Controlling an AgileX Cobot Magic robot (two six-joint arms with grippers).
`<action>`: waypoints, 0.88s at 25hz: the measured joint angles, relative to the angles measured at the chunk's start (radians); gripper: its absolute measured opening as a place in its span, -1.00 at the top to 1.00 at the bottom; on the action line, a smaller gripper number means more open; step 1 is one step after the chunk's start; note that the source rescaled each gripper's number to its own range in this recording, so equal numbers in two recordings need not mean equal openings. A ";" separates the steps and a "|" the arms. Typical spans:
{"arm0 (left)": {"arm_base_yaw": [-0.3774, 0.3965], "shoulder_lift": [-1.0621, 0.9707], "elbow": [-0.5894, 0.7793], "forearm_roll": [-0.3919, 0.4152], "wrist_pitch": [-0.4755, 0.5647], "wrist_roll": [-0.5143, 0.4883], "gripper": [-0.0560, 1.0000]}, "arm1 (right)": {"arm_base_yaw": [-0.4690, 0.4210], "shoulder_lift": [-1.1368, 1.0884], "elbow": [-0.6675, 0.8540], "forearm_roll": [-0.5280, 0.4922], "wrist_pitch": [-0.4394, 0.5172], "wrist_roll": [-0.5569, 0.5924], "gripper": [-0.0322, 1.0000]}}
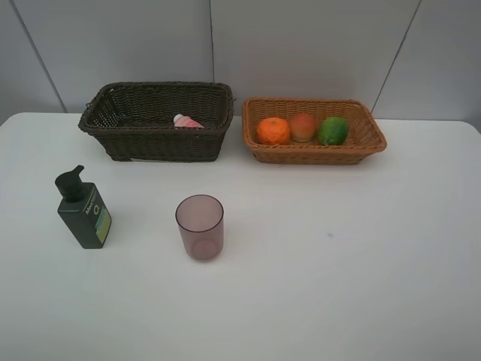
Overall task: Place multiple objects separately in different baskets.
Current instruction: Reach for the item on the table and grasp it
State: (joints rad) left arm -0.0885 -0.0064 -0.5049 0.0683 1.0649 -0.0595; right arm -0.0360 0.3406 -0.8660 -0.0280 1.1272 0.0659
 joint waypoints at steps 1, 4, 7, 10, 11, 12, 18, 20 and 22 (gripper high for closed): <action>0.000 0.000 0.000 0.000 0.000 0.000 -0.92 | 0.000 -0.018 0.009 0.001 0.003 0.000 -0.63; 0.000 0.000 0.000 0.000 0.000 0.000 -0.92 | 0.000 -0.081 0.056 0.001 0.006 -0.003 -0.63; 0.000 0.000 0.000 0.000 0.000 0.000 -0.92 | 0.000 -0.159 0.125 0.001 0.001 -0.003 -0.63; 0.000 0.000 0.000 0.000 0.000 0.000 -0.92 | 0.000 -0.234 0.194 0.001 -0.015 -0.003 -0.63; 0.000 0.000 0.000 0.000 0.000 0.000 -0.92 | 0.000 -0.257 0.217 0.001 -0.022 -0.003 -0.63; 0.000 0.000 0.000 0.000 0.000 0.000 -0.92 | 0.000 -0.277 0.239 0.001 -0.027 -0.003 -0.63; 0.000 0.000 0.000 0.000 0.000 0.000 -0.92 | 0.000 -0.343 0.339 0.002 -0.048 -0.006 -0.63; 0.000 0.000 0.000 0.000 0.000 0.000 -0.92 | 0.000 -0.344 0.341 0.002 -0.057 -0.006 -0.63; 0.000 0.000 0.000 0.000 0.000 0.000 -0.92 | 0.000 -0.344 0.341 0.002 -0.060 -0.006 -0.63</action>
State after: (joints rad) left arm -0.0885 -0.0064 -0.5049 0.0683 1.0649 -0.0595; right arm -0.0360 -0.0036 -0.5247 -0.0261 1.0668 0.0596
